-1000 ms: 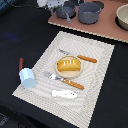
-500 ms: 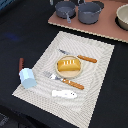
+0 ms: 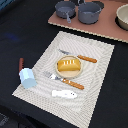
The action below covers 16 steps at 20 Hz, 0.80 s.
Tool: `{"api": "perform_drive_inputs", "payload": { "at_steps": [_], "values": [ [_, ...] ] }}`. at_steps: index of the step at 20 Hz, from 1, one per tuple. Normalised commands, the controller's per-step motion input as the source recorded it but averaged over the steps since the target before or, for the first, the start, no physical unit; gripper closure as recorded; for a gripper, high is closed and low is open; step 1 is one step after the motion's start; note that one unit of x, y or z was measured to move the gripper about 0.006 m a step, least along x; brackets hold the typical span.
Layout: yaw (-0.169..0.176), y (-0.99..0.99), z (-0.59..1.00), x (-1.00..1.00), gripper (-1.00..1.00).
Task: Interact with the objects in diverse but meaningful ways.
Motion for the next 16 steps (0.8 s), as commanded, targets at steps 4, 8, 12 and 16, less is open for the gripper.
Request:
{"api": "perform_drive_inputs", "payload": {
  "at_steps": [4,8,12,16],
  "values": [
    [-0.003,-0.72,0.20,0.51,-1.00],
    [-0.011,-0.62,0.16,0.46,-1.00],
    [-0.001,-0.45,0.19,0.53,-1.00],
    [0.000,-0.40,0.18,0.60,-1.00]
  ]
}}
